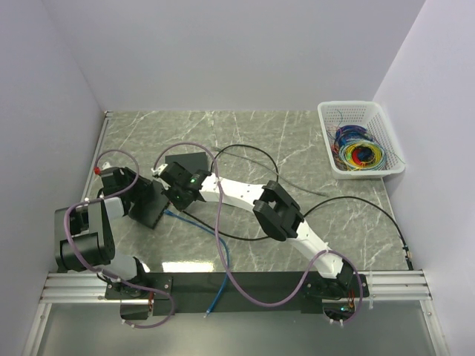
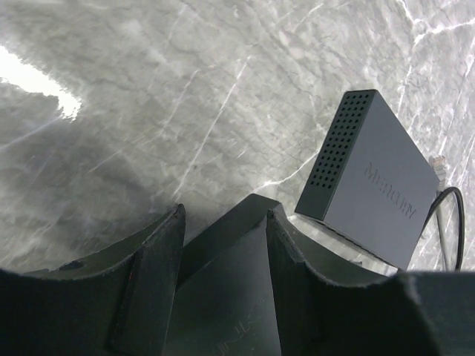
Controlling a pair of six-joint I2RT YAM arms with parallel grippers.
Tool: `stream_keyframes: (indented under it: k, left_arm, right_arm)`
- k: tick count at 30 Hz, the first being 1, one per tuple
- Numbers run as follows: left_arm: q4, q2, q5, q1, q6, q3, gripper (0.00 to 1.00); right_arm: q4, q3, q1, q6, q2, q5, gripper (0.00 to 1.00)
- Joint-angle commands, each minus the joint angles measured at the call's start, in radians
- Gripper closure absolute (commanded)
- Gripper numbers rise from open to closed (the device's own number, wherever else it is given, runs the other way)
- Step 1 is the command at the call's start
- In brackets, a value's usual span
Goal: Insert the plug into the switch port
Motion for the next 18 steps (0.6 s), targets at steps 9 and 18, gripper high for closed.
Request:
stream_keyframes:
  k: [9, 18]
  left_arm:
    - [-0.044, 0.037, 0.086, -0.072, 0.077, 0.041, 0.47]
    - [-0.064, 0.040, 0.083, -0.113, 0.100, 0.058, 0.49]
  right_arm:
    - [0.072, 0.008, 0.008, -0.084, -0.039, 0.017, 1.00]
    - [0.152, -0.092, 0.006, -0.123, -0.140, -0.021, 1.00]
